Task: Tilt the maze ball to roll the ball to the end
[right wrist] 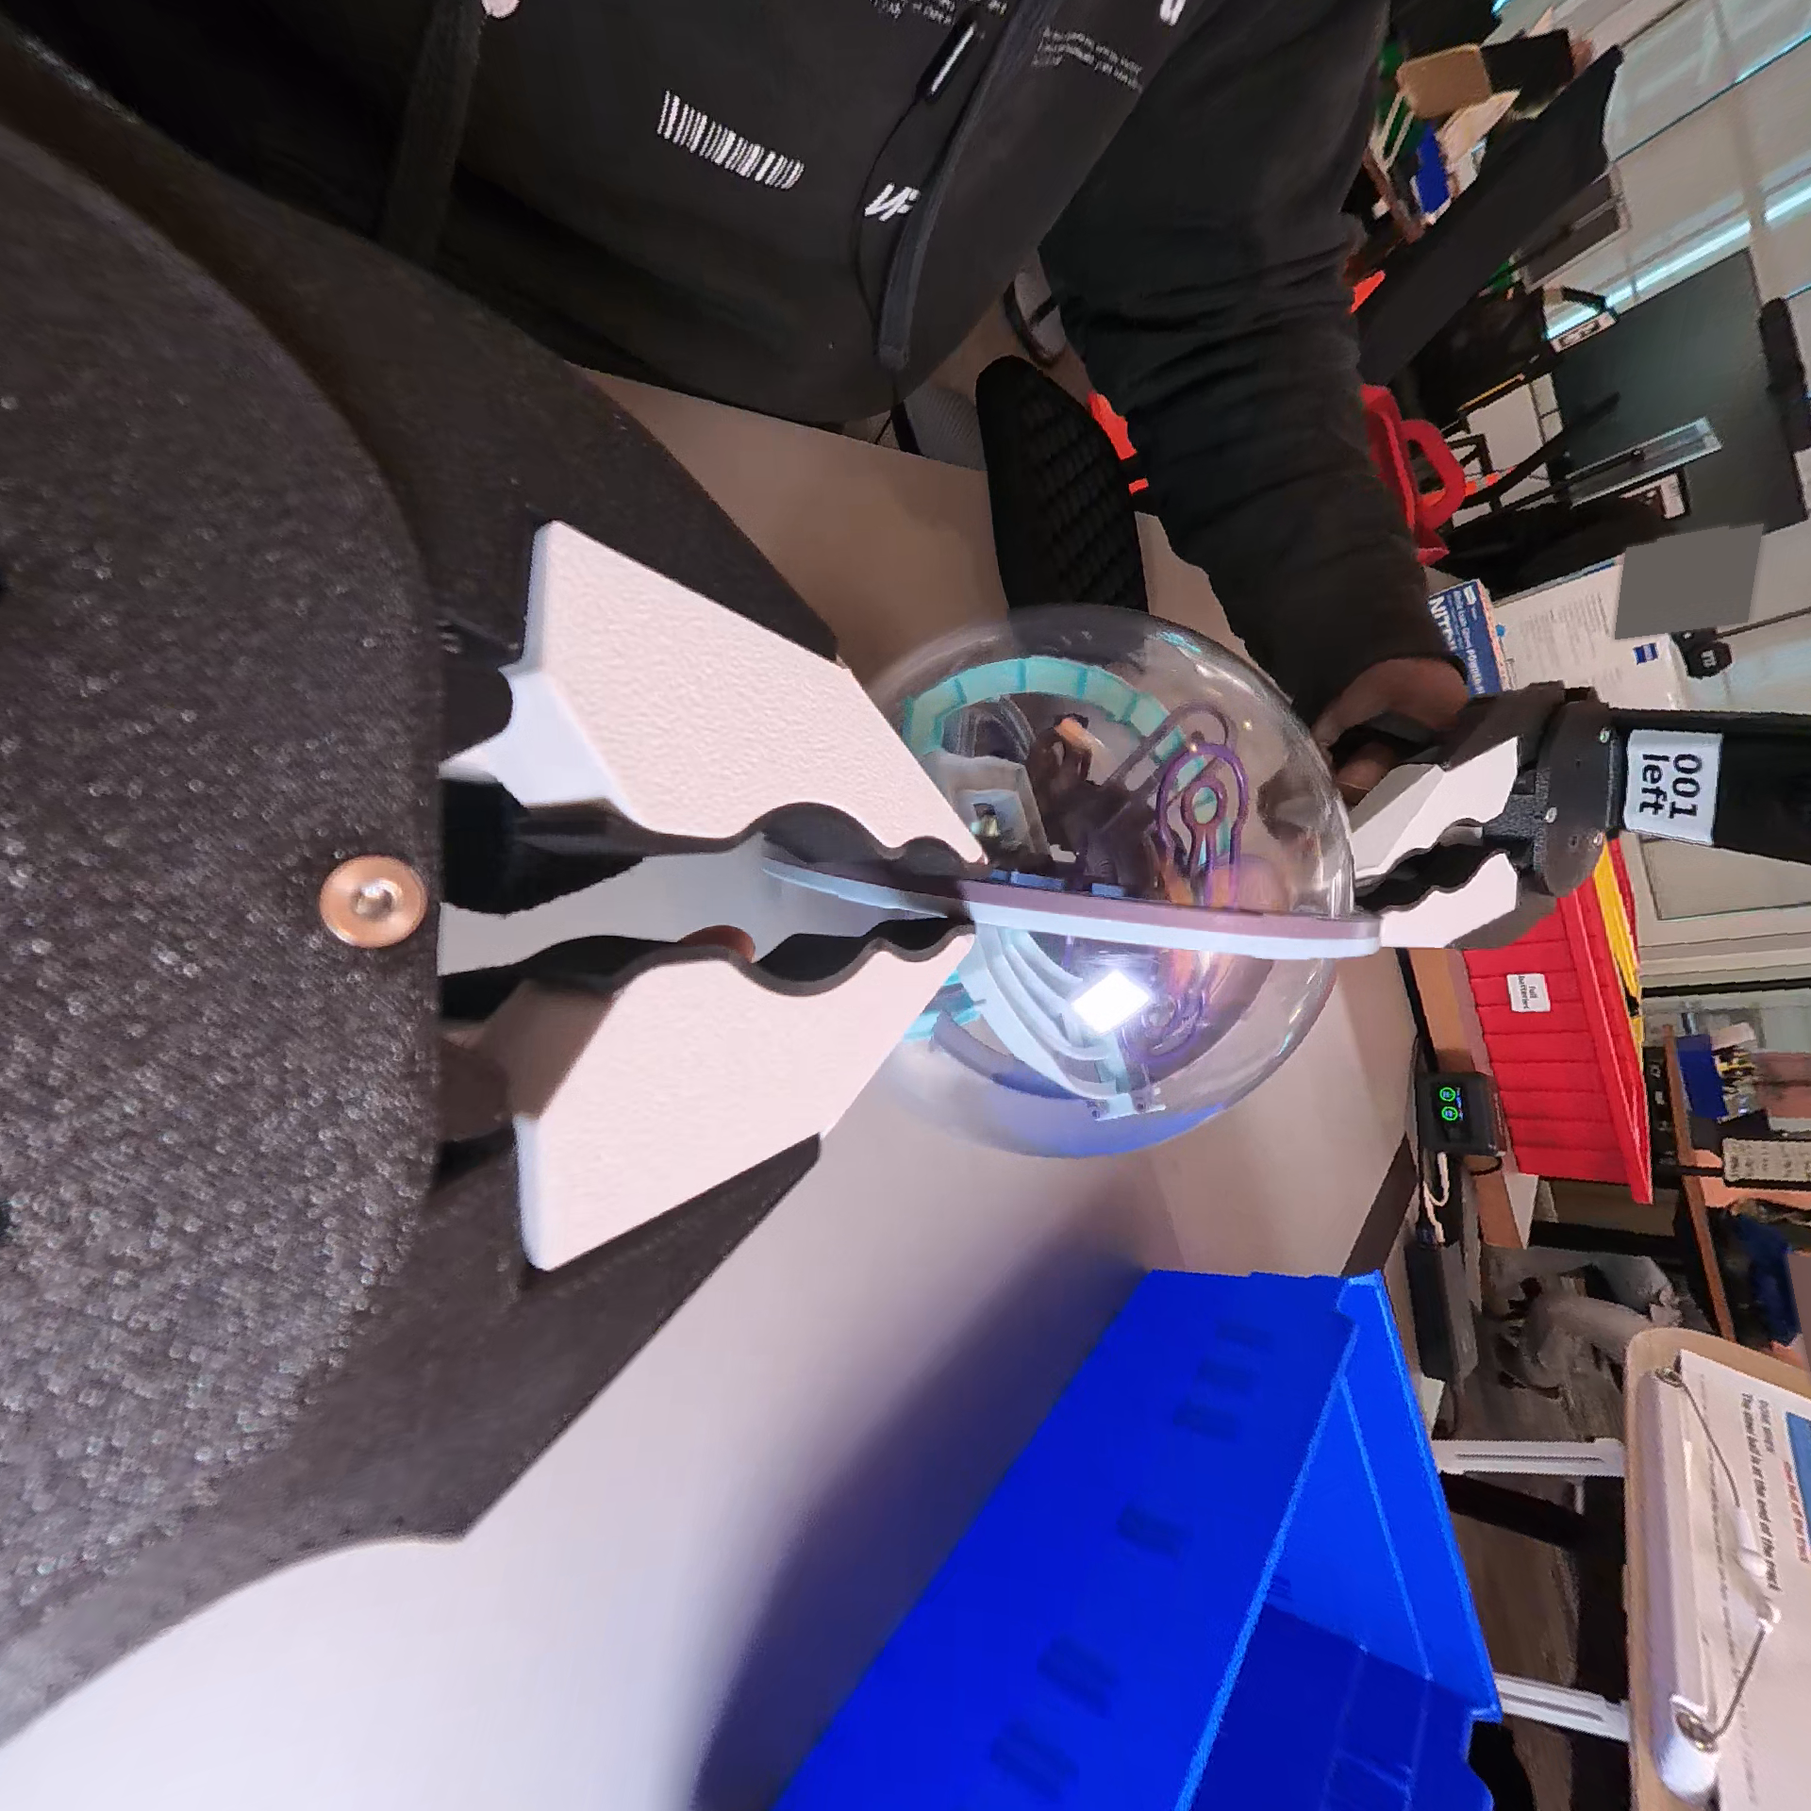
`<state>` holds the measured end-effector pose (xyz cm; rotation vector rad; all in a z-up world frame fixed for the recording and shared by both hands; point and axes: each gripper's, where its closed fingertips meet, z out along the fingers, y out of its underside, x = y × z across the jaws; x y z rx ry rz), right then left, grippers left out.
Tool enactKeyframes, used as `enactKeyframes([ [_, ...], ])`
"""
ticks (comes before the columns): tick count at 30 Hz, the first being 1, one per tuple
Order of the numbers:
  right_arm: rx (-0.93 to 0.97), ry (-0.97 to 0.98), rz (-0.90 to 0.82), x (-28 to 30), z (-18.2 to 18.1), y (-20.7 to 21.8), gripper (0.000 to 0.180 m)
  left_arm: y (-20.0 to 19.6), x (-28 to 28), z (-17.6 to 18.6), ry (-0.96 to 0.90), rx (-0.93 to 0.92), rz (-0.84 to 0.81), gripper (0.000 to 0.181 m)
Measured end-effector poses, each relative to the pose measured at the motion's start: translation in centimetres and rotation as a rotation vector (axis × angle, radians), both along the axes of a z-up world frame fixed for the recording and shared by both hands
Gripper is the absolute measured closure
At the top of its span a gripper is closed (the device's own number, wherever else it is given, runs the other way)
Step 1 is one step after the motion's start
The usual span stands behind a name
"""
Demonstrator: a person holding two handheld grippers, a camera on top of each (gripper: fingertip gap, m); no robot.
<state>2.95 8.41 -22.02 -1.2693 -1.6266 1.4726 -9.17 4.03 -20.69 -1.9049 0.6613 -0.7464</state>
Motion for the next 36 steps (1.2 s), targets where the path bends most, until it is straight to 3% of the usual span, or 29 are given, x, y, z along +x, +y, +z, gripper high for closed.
enactKeyframes([
  [10,-0.166,-0.05,-0.046,-0.4,-1.5,0.4,0.174,1.5,-0.8,0.6,-0.104,0.003,0.061,0.171],
  [15,-0.345,-0.078,-0.071,-0.3,-1.9,0.7,0.174,0.5,-0.6,3.3,-0.091,0.214,0.14,0.113],
  [19,-0.547,-0.101,-0.089,0.0,-2.0,0.6,0.174,-1.3,2.4,1.7,0.062,0.273,0.17,0.062],
  [23,-0.714,-0.121,-0.084,0.0,-2.2,-0.3,0.174,-1.0,4.5,-1.9,0.255,0.278,0.184,0.044],
  [28,-0.816,-0.157,-0.098,0.0,-2.8,-1.5,0.175,-0.2,5.3,-2.7,0.25,0.168,0.119,0.034],
  [32,-0.736,-0.222,-0.103,0.1,-3.6,-2.6,0.173,-0.1,5.4,-2.5,0.239,0.064,0.037,0.034],
  [36,-0.345,-0.264,-0.099,0.5,-4.6,-3.1,0.157,0.1,5.9,-2.2,0.193,-0.019,-0.052,0.037],
])
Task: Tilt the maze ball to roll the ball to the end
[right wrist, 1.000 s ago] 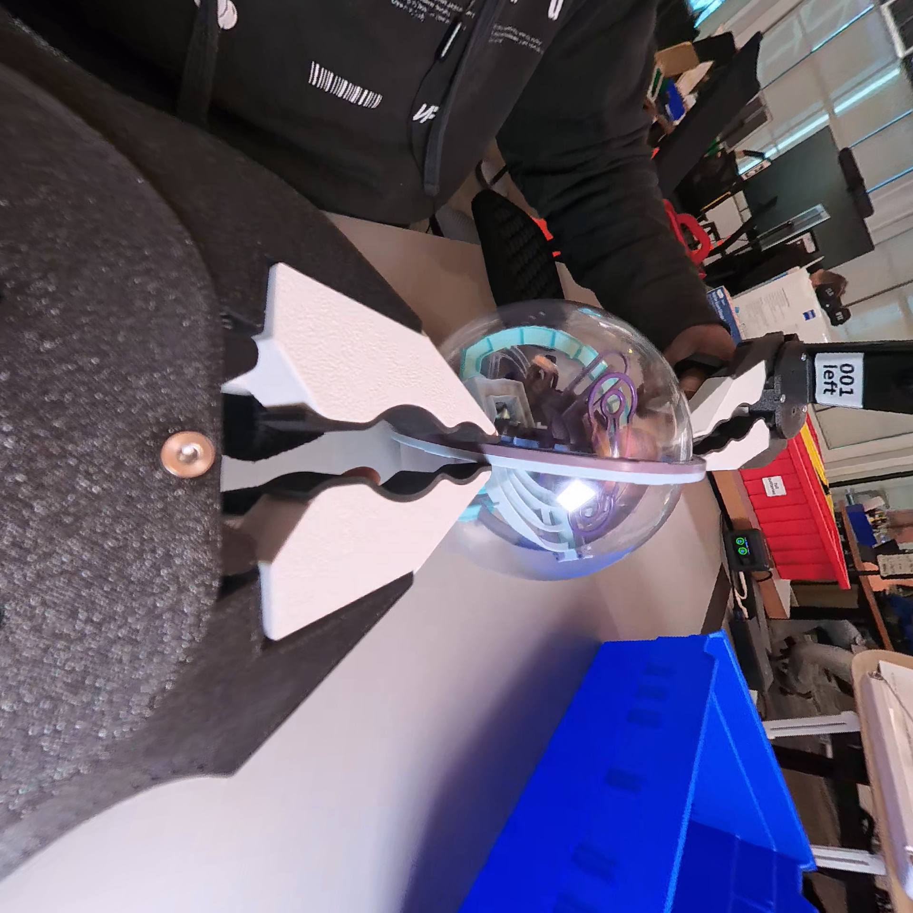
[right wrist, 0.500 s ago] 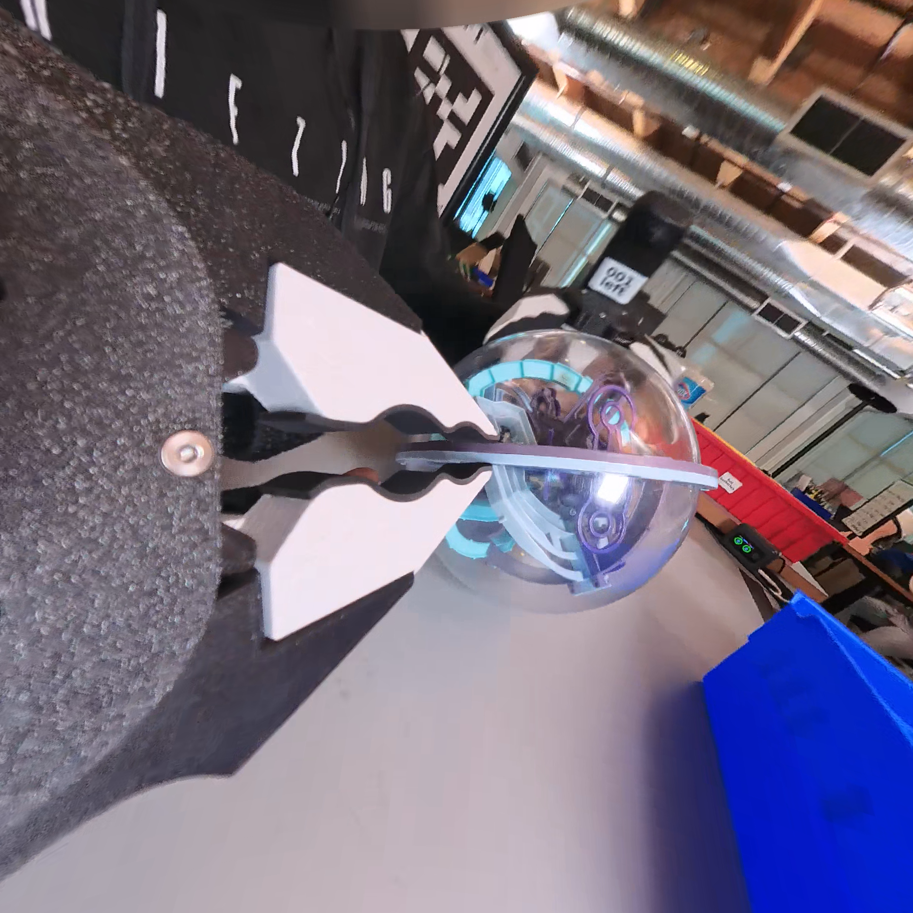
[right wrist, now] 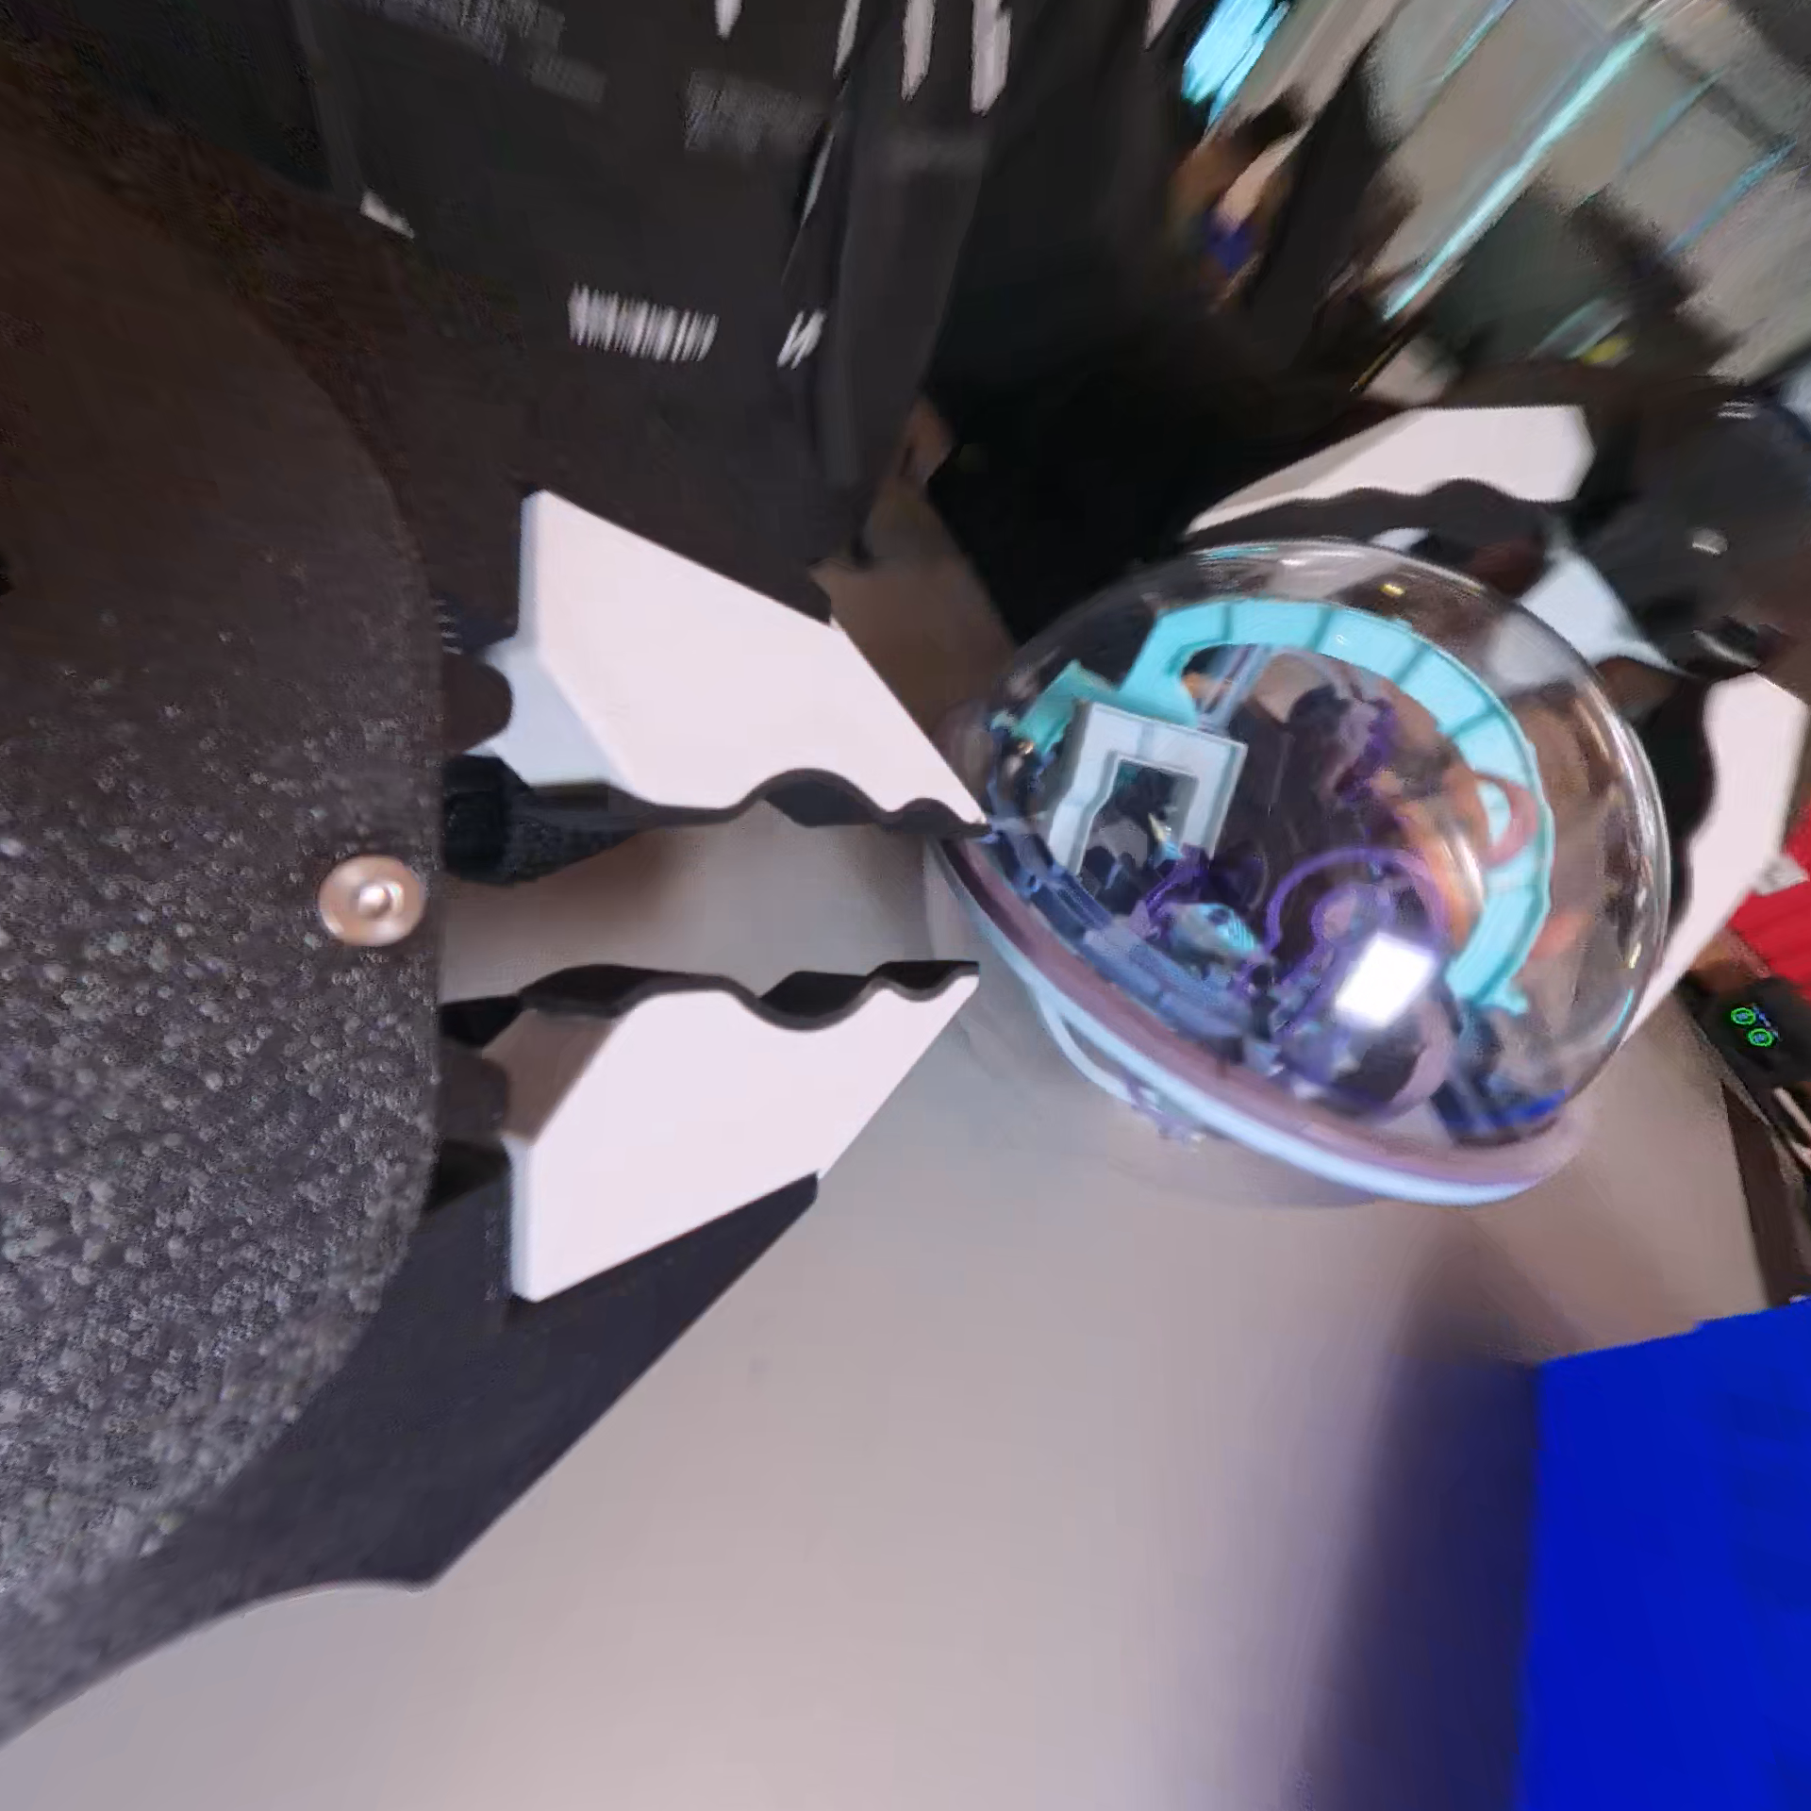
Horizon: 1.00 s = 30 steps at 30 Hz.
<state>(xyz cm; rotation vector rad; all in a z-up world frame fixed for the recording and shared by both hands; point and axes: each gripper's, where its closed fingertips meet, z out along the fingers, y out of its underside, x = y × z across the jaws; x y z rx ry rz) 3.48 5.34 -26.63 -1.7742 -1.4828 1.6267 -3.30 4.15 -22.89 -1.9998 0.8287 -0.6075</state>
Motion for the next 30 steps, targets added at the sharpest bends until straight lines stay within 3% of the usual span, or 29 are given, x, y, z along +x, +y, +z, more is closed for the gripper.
enactKeyframes([
  [3,0.467,0.106,0.087,0.6,0.9,0.4,0.145,0.4,0.1,-0.1,-0.001,-0.046,-0.044,0.037],
  [9,1.384,0.248,0.15,0.7,1.0,2.8,0.137,1.0,0.2,-0.4,-0.007,-0.149,-0.129,0.037],
  [11,1.576,0.275,0.146,0.2,0.8,3.3,0.138,1.4,0.3,-0.4,-0.008,-0.187,-0.15,0.037],
  [20,1.906,0.369,0.014,-0.3,0.8,3.7,0.172,2.9,0.3,0.2,-0.128,-0.207,-0.153,0.04],
  [24,1.943,0.359,-0.034,0.0,1.0,3.1,0.174,2.2,-1.4,2.3,-0.323,-0.095,-0.009,0.051],
  [30,2.001,0.386,-0.056,0.0,1.2,1.6,0.174,-1.5,-4.7,-1.4,-0.528,-0.157,0.296,0.081],
])
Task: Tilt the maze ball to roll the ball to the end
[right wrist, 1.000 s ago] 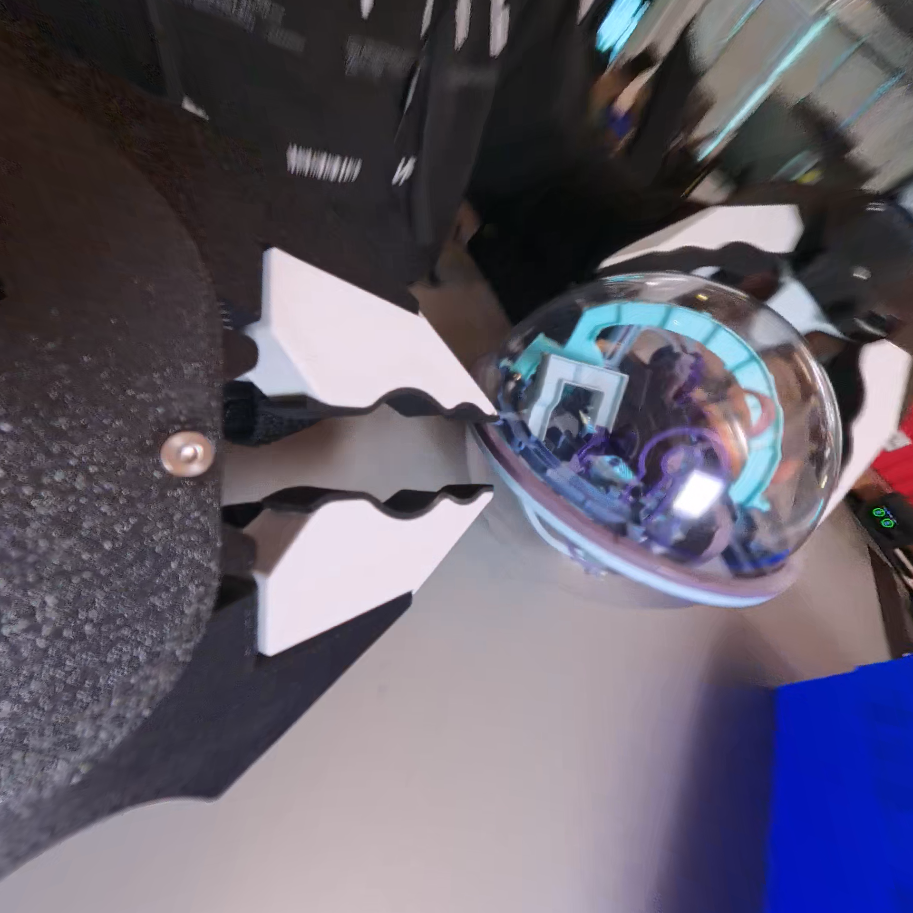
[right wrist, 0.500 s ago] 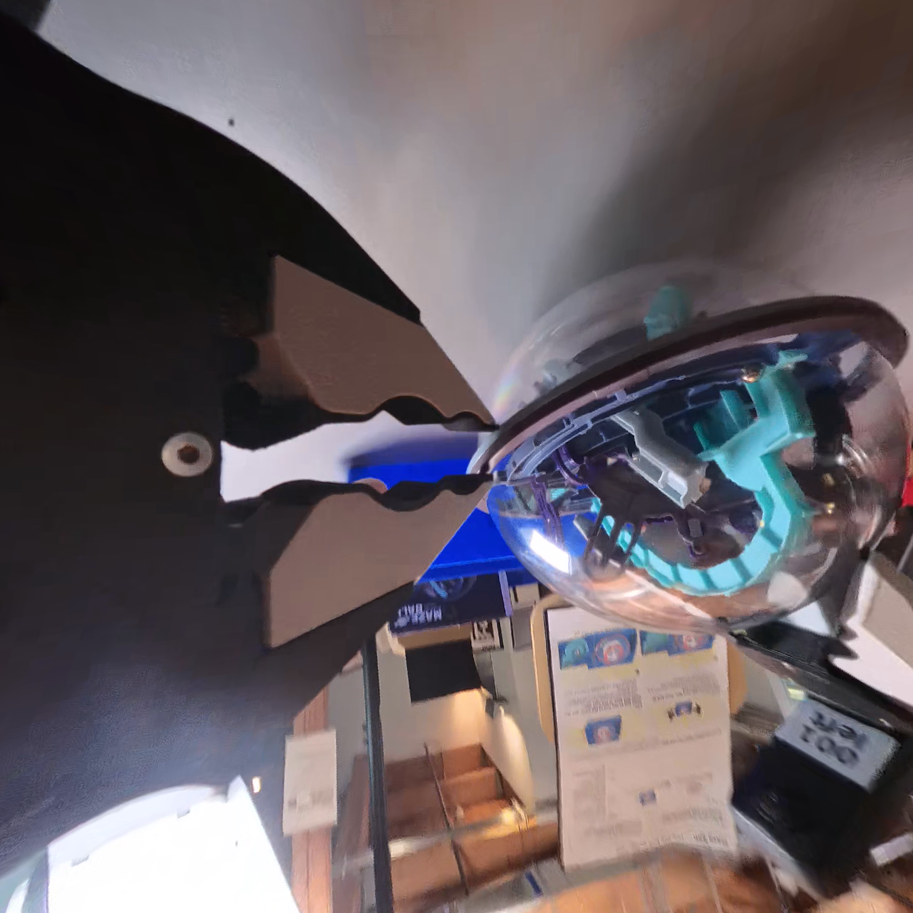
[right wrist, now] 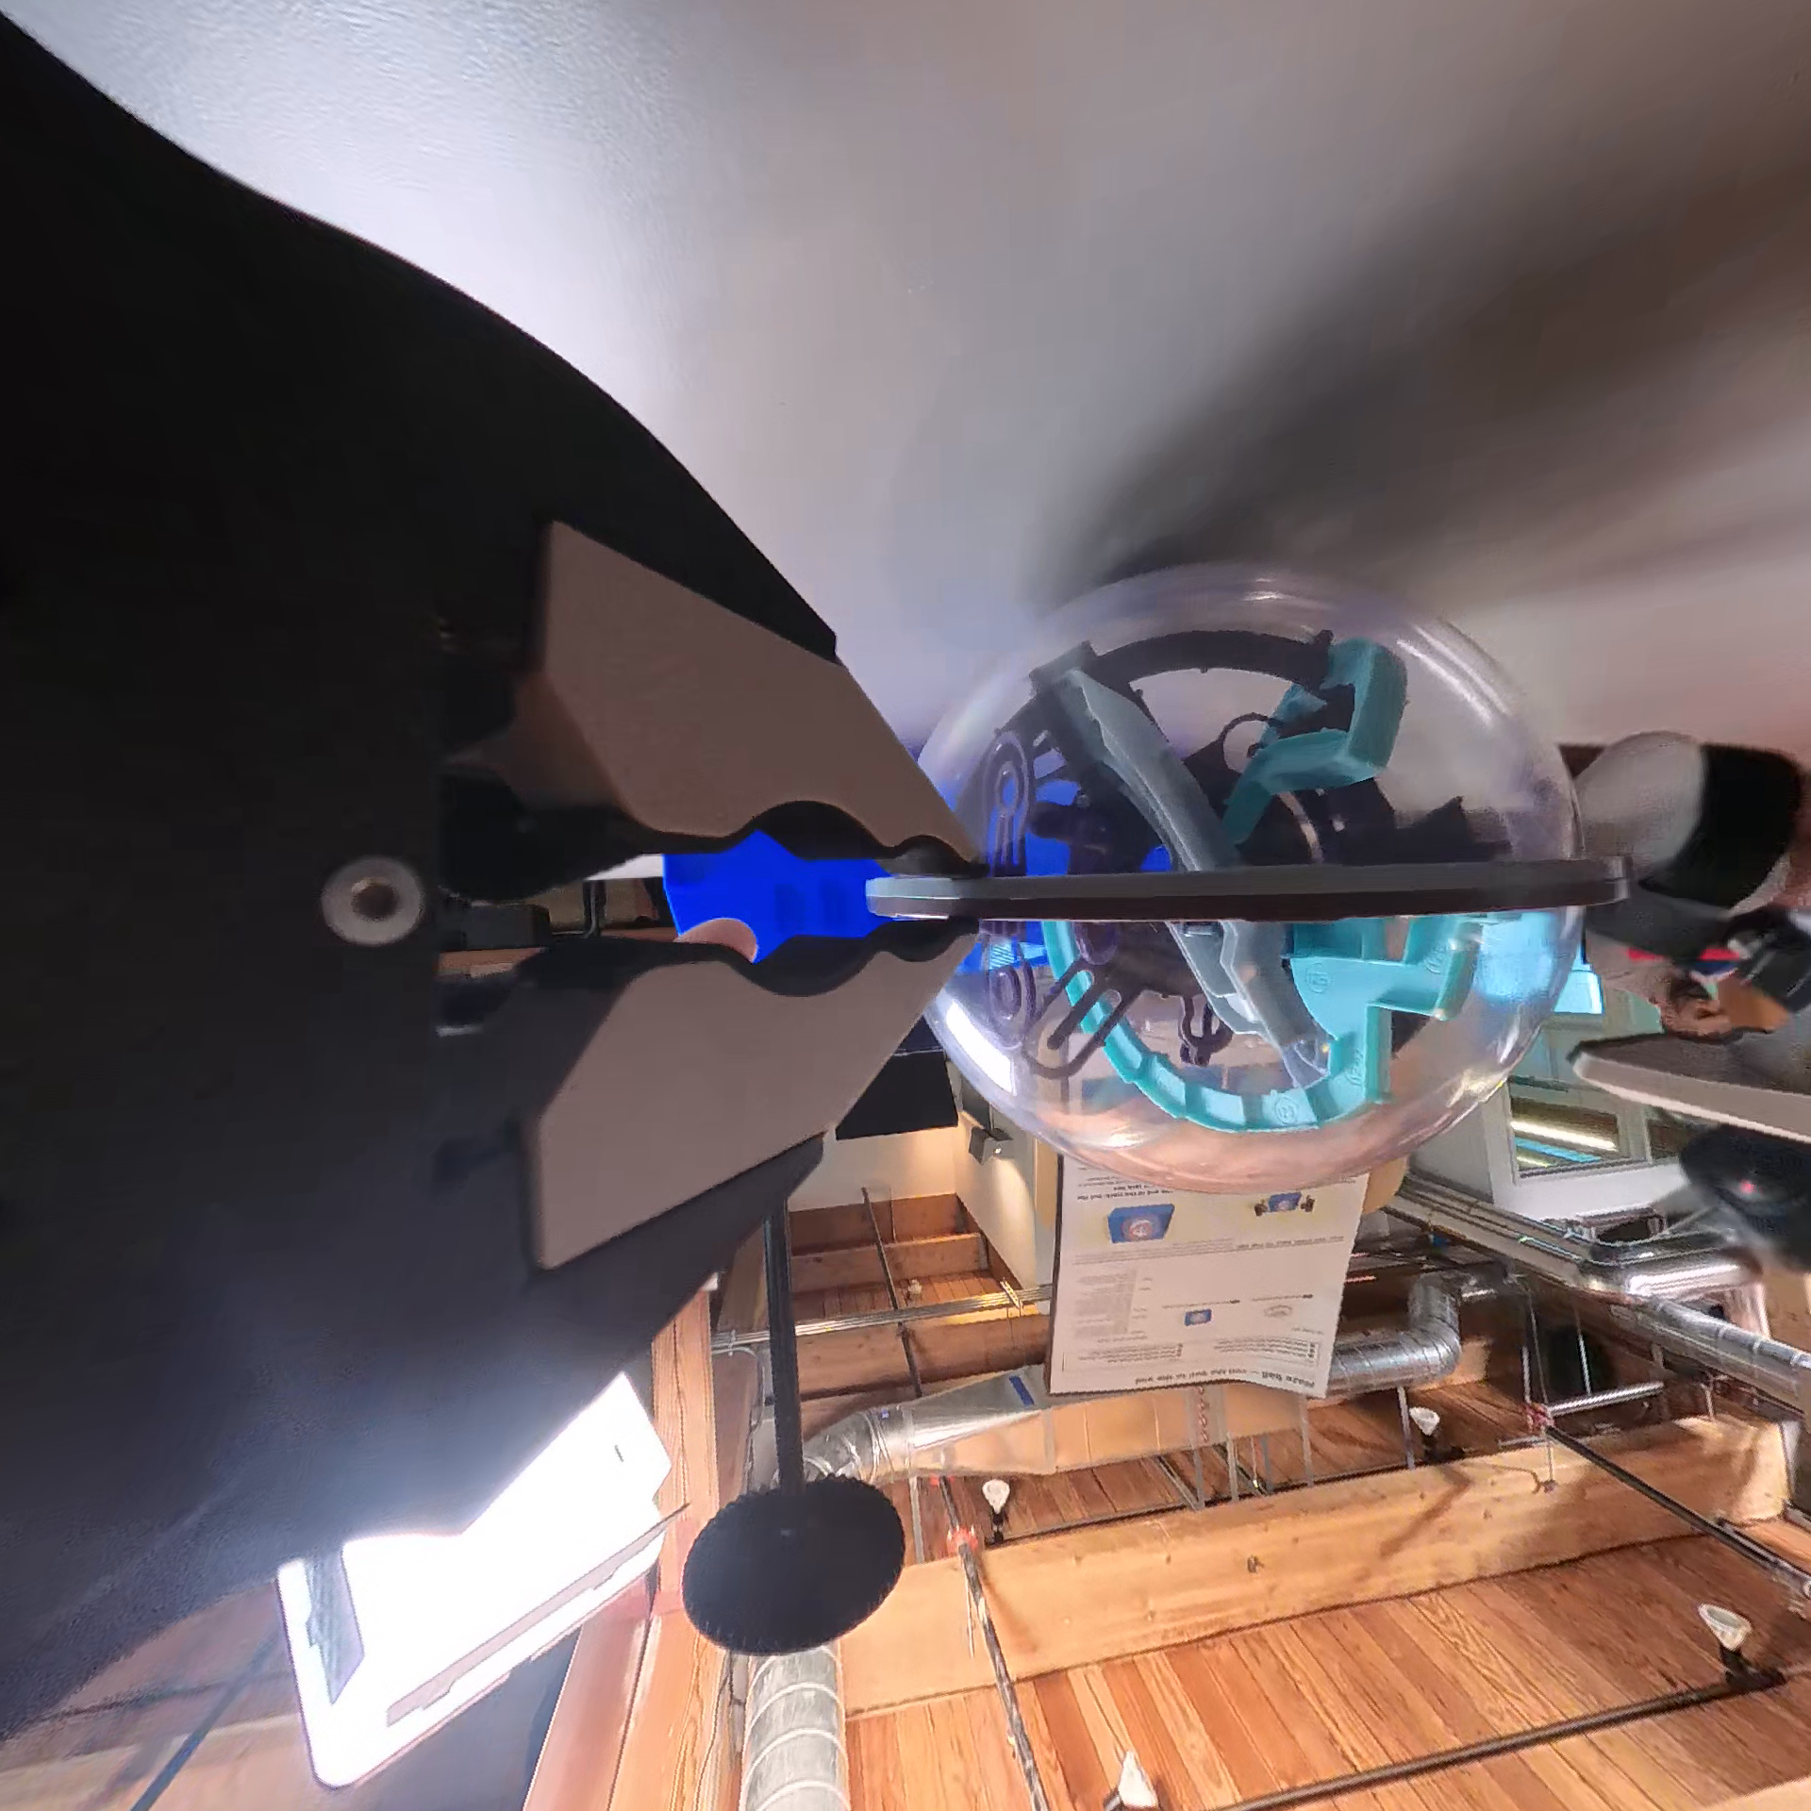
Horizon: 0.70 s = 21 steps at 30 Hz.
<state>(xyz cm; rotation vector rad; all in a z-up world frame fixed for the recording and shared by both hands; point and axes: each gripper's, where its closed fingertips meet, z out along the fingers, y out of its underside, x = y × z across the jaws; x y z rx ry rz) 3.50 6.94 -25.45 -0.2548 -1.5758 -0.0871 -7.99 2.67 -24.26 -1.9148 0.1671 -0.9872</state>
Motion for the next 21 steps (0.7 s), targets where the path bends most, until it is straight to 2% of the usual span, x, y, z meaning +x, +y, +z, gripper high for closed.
enactKeyframes([
  [2,0.012,0.003,-0.002,-0.2,0.0,-0.3,0.174,-1.0,0.1,0.1,-0.137,-0.019,0.039,0.091],
  [7,0.013,0.016,0.007,-0.3,0.3,-1.4,0.174,-1.6,-0.7,-0.5,-0.293,-0.068,0.112,0.109],
  [8,0.009,0.018,0.008,-0.3,0.3,-1.6,0.174,-1.7,-1.0,-0.5,-0.326,-0.073,0.112,0.117],
  [11,0.003,0.014,0.024,-0.2,0.0,-2.3,0.174,-1.9,-1.6,-0.3,-0.401,-0.06,0.089,0.156],
  [12,0.001,0.014,0.034,-0.2,-0.2,-2.6,0.174,-2.1,-1.2,-0.2,-0.423,-0.066,0.054,0.163],
  [21,0.044,0.008,0.073,-0.1,-0.8,-3.2,0.174,-1.6,-0.6,-0.5,-0.47,-0.082,0.032,0.169],
])
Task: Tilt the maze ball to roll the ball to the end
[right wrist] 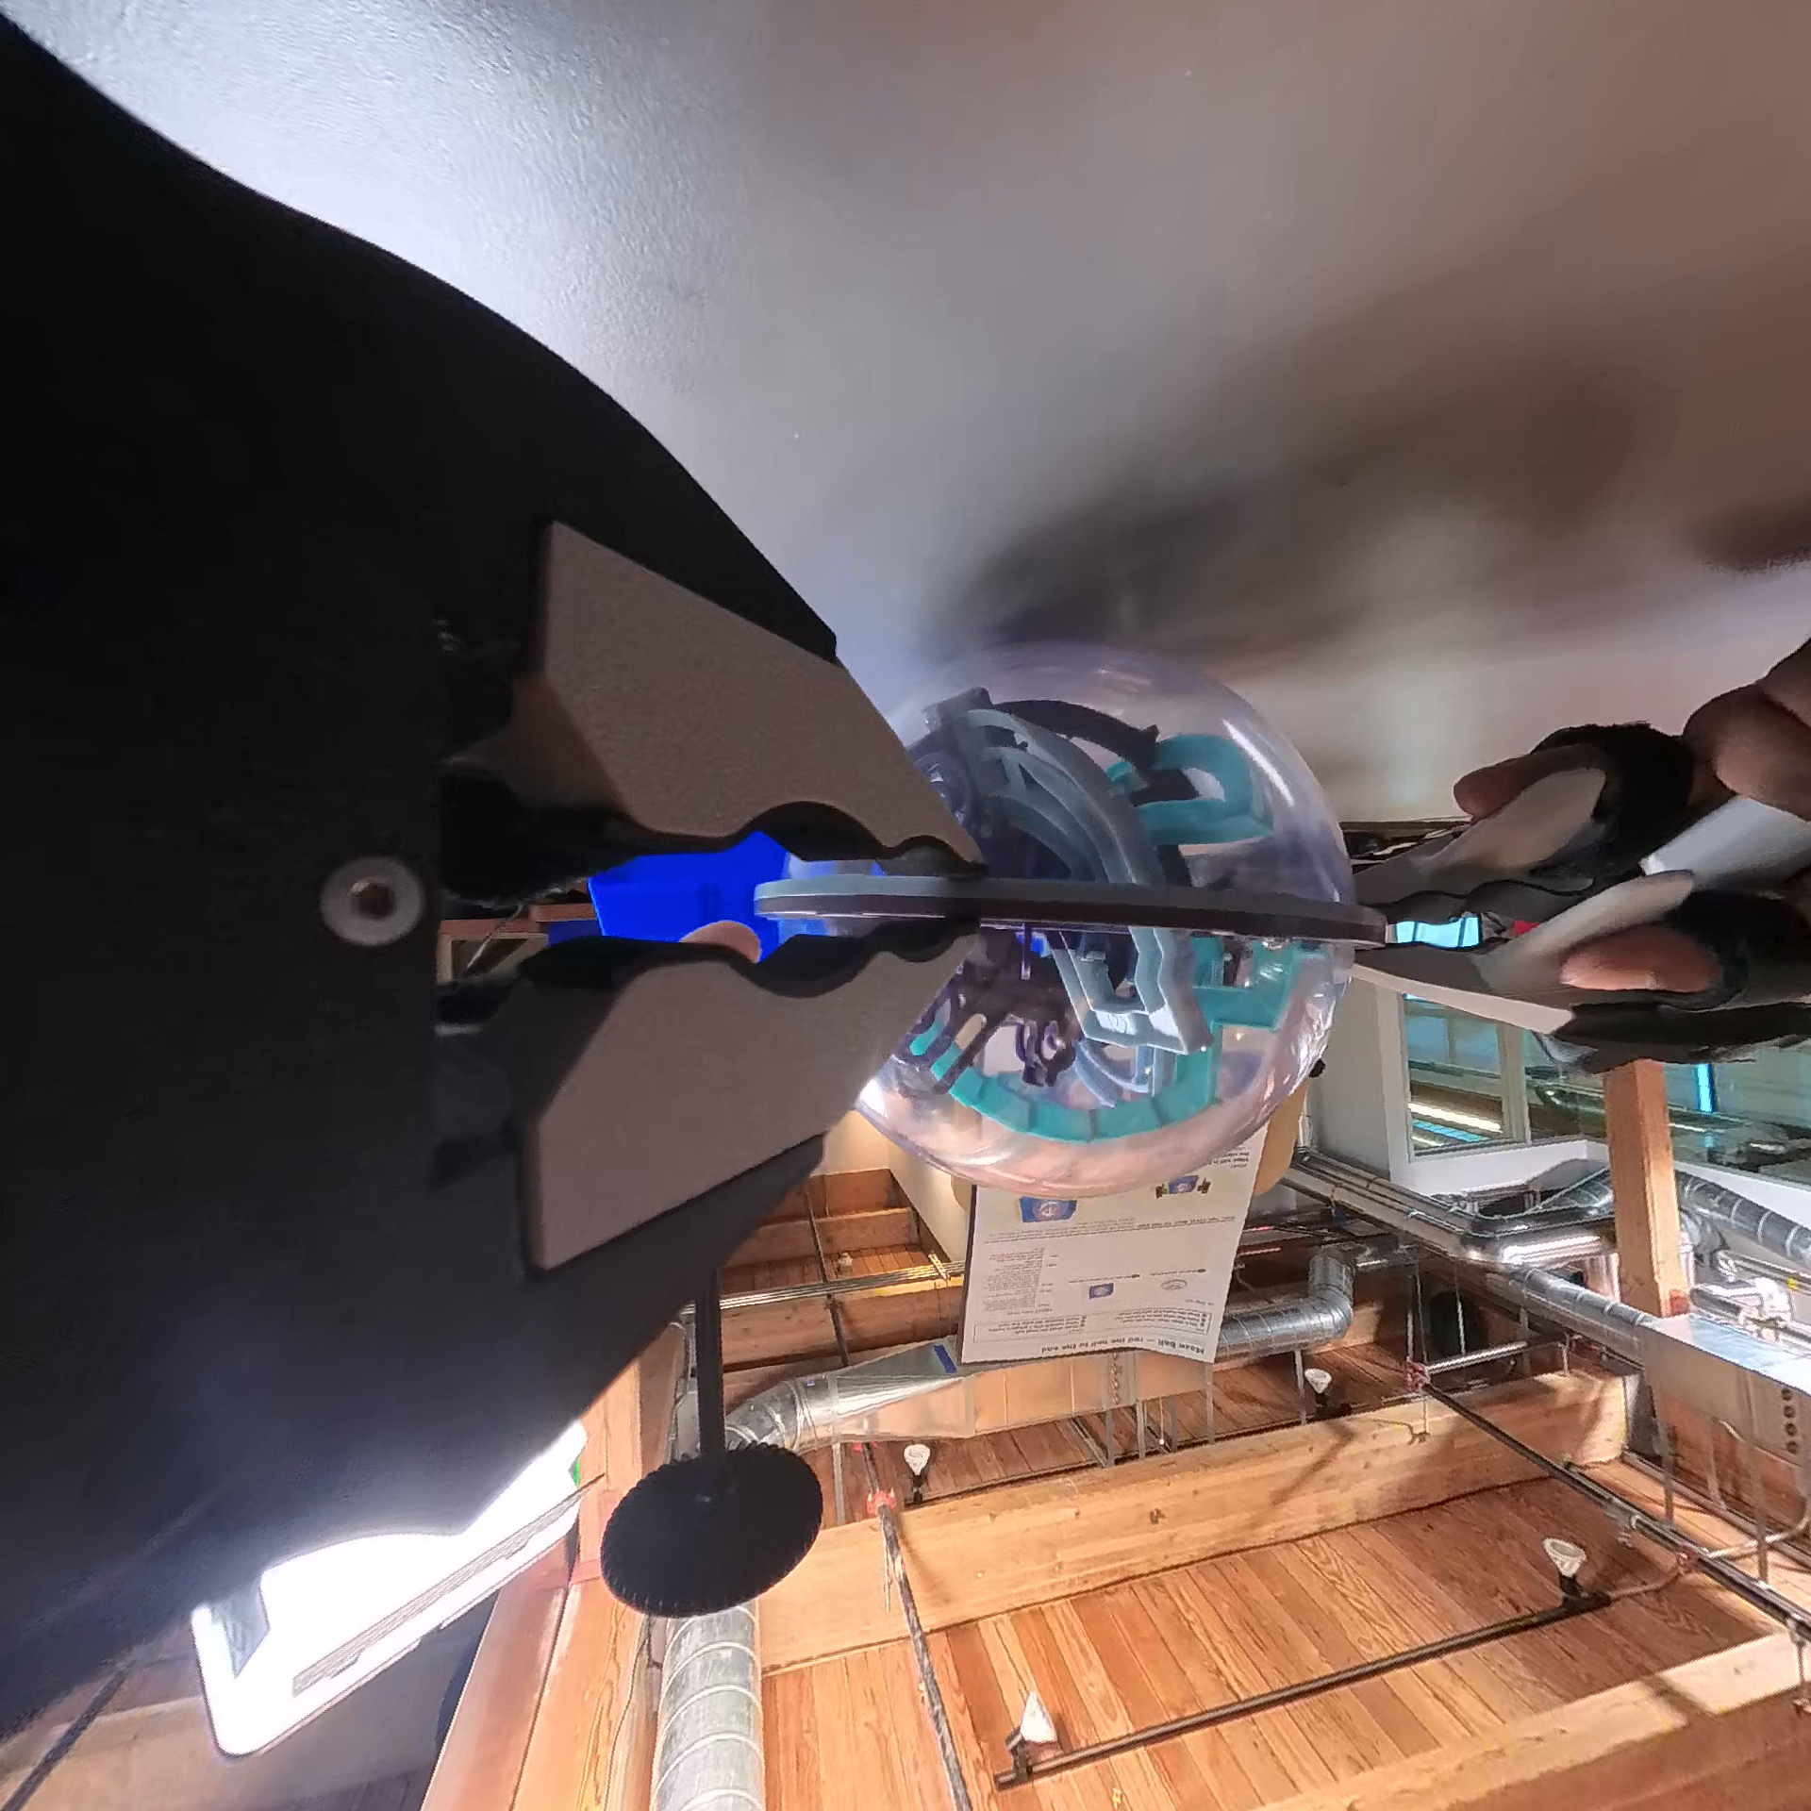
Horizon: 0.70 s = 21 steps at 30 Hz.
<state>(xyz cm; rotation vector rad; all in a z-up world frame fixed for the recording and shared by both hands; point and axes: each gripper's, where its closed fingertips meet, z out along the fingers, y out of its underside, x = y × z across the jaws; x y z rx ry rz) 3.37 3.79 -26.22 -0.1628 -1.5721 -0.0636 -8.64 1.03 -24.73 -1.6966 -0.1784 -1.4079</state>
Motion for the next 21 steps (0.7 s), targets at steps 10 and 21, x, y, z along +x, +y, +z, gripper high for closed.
enactKeyframes([
  [10,-0.448,-0.076,0.16,0.8,1.6,-1.3,0.157,0.1,-0.4,-0.2,-0.003,-0.02,0.002,0.172],
  [21,-1.083,-0.434,0.169,-2.5,4.3,4.7,0.08,0.7,-1.2,0.0,-0.039,-0.044,0.012,0.174],
])
